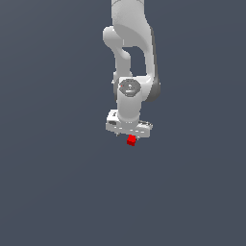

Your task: Pick up the red cube and move it to a goal position.

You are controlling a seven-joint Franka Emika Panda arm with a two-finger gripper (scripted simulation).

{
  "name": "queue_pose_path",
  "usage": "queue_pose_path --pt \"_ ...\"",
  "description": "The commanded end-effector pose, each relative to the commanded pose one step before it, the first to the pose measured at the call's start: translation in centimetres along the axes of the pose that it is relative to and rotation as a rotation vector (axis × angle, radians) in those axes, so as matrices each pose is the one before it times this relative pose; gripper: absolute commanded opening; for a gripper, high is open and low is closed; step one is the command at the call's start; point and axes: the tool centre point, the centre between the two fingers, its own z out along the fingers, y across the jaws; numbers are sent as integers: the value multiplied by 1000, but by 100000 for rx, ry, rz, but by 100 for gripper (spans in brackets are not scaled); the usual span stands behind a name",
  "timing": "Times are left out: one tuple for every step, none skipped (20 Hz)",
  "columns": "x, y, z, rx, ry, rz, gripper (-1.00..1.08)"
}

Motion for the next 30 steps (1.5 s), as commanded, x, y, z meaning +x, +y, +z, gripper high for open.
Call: queue_pose_path --pt "-693 -529 1947 -128 107 4128 100" --pt "-225 -188 681 -39 32 1430 100" --pt "-205 -177 632 -35 29 1323 100" --pt "-185 -165 581 -31 26 1213 100" --pt "-165 -153 529 -26 22 1103 100" --pt "-145 -140 477 -21 19 991 100" --pt "-126 -126 424 -17 16 880 100" --pt "-107 -112 370 -13 13 766 100" --pt "-90 -98 315 -9 10 649 100" --pt "-72 -81 260 -6 7 535 100" --pt "-56 -66 203 -4 5 414 100" --pt "-39 -45 145 -3 4 301 100" --pt "-22 -26 87 -1 2 183 100" --pt "-10 -15 29 0 1 49 100" --pt "0 0 0 0 0 0 -100" --pt "0 0 0 0 0 0 -100" --pt "0 0 0 0 0 0 -100" --pt "0 0 0 0 0 0 -100" --pt "0 0 0 0 0 0 -100" --pt "0 0 0 0 0 0 -100" --pt "0 0 0 0 0 0 -100" --pt "0 0 0 0 0 0 -100" --pt "0 0 0 0 0 0 -100" --pt "0 0 0 0 0 0 -100" --pt "-22 -64 -47 48 17 -108 -100" --pt "-5 -1 -24 0 0 0 -100" --pt "-14 -3 -73 0 0 0 -100" --pt "-24 -5 -121 0 0 0 -100" --pt "-33 -8 -170 0 0 0 -100" --pt "-42 -10 -218 0 0 0 -100"
